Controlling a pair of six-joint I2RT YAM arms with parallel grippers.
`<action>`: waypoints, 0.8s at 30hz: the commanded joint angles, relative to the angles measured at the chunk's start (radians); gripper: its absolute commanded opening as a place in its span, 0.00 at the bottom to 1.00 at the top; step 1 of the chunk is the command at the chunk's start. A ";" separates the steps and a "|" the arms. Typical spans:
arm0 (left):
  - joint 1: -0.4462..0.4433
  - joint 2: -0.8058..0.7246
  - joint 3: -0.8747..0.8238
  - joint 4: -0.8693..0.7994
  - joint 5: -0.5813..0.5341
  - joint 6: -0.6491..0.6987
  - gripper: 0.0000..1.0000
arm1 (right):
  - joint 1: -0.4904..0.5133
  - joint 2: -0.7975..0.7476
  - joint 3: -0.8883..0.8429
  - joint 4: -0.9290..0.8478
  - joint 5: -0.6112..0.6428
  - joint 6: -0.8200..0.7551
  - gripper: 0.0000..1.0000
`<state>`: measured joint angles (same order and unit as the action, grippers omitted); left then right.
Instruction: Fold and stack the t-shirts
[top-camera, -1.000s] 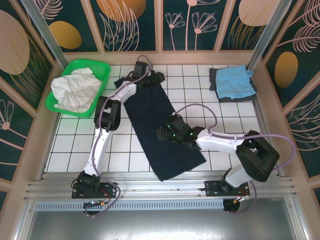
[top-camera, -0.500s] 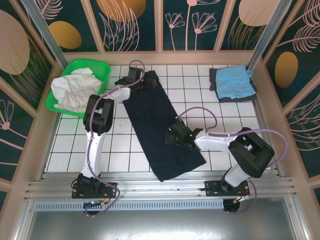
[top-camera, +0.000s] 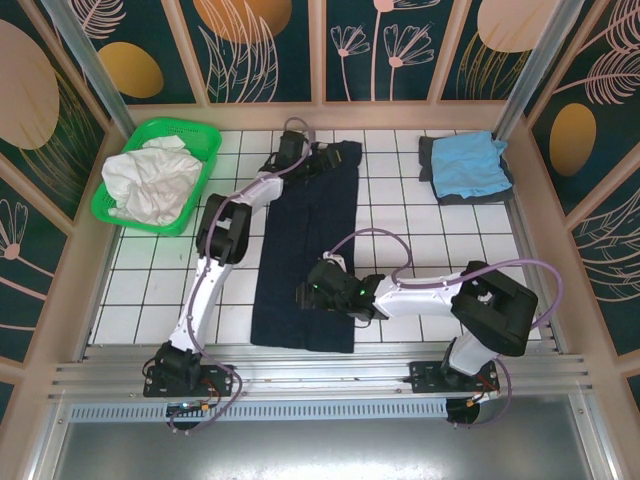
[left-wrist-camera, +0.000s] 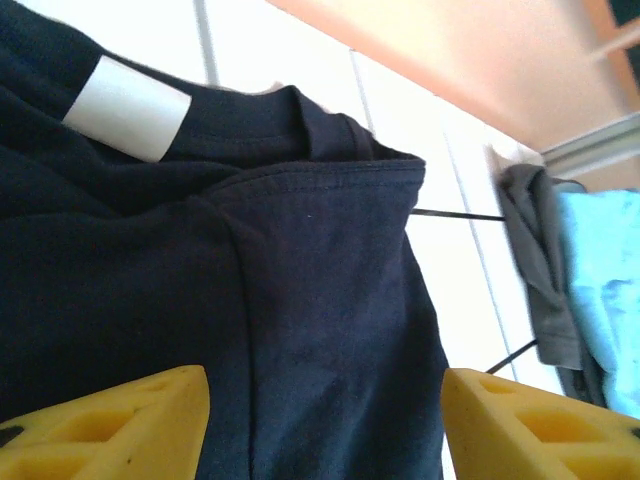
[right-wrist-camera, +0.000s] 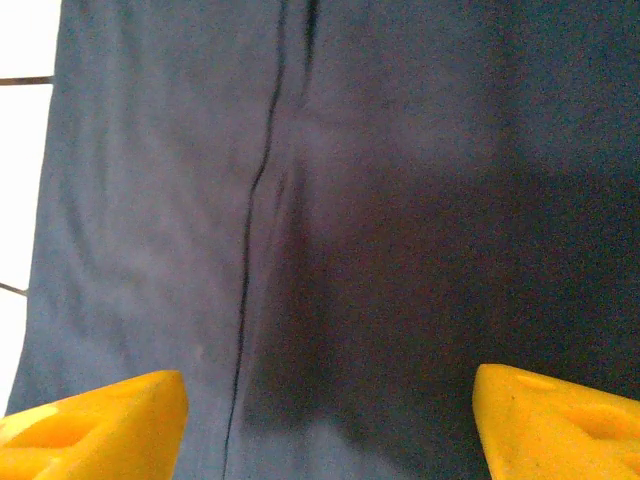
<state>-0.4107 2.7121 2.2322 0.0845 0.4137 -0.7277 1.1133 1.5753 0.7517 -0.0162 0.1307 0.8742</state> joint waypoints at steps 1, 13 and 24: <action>-0.016 0.042 0.058 -0.109 0.054 -0.006 0.65 | -0.010 -0.067 0.012 -0.103 0.051 -0.006 0.76; 0.015 -0.599 -0.492 -0.143 -0.239 0.202 0.89 | -0.122 -0.305 -0.205 -0.071 -0.016 -0.074 0.71; 0.018 -1.257 -1.315 -0.114 -0.379 0.135 0.98 | -0.303 -0.064 -0.116 -0.155 -0.005 -0.206 0.41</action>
<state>-0.3874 1.5372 1.0904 0.0036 0.0750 -0.5430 0.8448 1.4513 0.6056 -0.1234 0.0814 0.7219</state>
